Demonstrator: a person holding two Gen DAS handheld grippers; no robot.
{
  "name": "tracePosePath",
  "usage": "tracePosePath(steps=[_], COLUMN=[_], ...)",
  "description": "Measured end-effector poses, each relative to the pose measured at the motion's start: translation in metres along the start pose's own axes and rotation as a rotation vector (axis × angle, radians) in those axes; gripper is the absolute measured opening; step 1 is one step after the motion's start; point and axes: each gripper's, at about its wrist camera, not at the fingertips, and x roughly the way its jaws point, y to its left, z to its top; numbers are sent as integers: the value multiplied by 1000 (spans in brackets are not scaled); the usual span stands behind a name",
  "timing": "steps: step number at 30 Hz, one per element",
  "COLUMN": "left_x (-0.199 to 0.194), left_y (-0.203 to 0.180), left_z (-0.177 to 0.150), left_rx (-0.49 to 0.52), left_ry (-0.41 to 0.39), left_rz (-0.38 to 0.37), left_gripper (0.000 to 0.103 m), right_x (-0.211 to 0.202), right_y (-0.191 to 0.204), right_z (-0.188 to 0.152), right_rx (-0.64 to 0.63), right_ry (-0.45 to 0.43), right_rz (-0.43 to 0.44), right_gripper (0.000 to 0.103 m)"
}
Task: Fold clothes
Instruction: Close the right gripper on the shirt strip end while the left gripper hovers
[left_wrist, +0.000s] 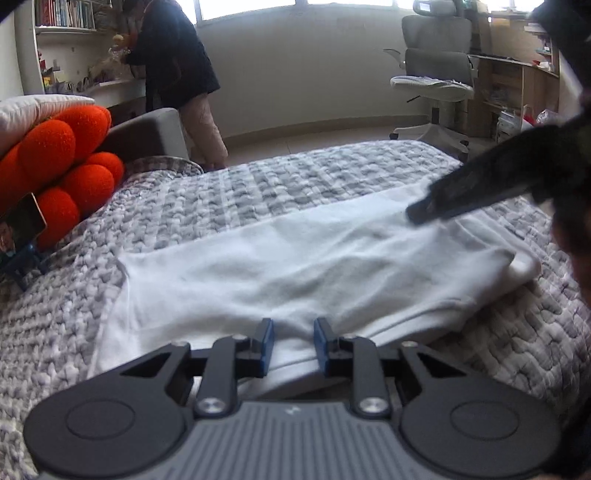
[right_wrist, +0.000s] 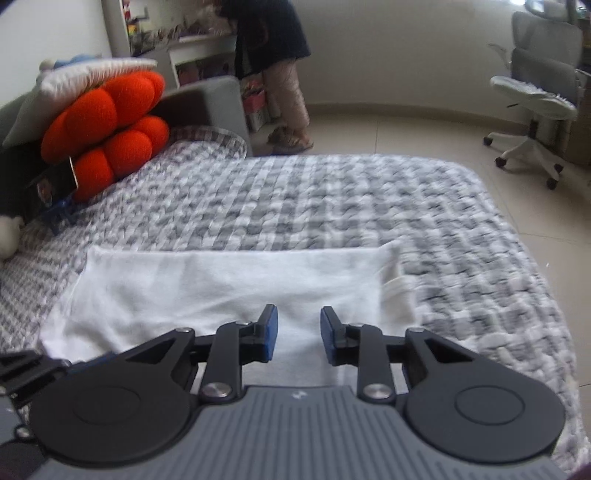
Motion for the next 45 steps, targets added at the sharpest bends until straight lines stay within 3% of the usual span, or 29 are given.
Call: tracePosePath(steps=[5,9,13,15,28,34,45], left_x=[-9,3,0,0,0,0,0], left_y=[2,2,-7,-7,-5,-5,-1], left_z=[3,-2,-4,-4,-5,-4,-4], left_rx=[-6,-9,33,29,19,17,-2], left_ry=[-42,4,-10,-10,-12,-13,-9], left_rz=[12,15,43,42,33,31,14], left_gripper=[25,25,25,25,25,24,25], right_x=[-20,-33,-44,-51,-68,-57,-45], right_y=[-22,-33,-40,-44,-93,-75,-55], right_z=[-3,-13,-27,-30,-69,-73,-72], right_rx=[74,119,175,213,672,664,676], right_ry=[-42,-54,-41,-53,20,44,-104], right_rz=[-48,-80,-76,-48,206,244,114], right_gripper=[38,48,52,62,68,70,73])
